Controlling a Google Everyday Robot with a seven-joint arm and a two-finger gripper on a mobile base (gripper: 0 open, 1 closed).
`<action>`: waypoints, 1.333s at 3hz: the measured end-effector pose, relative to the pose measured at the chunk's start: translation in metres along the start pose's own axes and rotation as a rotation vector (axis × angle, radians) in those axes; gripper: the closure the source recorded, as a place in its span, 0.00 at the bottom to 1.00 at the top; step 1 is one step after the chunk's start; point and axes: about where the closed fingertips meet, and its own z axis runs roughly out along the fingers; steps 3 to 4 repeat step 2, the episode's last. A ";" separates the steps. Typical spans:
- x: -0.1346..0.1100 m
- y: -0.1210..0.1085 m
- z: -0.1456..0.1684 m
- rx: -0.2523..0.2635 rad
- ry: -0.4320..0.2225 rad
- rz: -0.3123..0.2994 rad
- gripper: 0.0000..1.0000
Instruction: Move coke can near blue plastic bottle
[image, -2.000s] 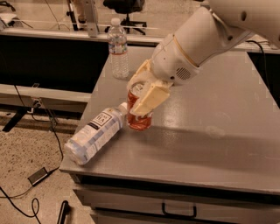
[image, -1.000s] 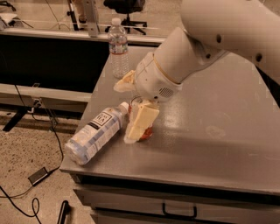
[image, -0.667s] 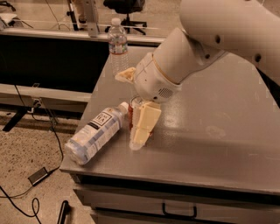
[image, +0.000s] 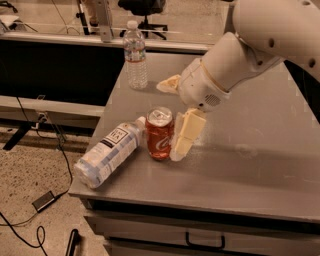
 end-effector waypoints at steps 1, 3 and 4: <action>0.035 -0.011 -0.013 -0.019 -0.010 0.070 0.00; 0.040 -0.012 -0.014 -0.022 -0.011 0.078 0.00; 0.040 -0.012 -0.014 -0.022 -0.011 0.078 0.00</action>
Offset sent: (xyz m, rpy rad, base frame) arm 0.0140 -0.0282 -0.0081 0.0081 0.0495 -0.0356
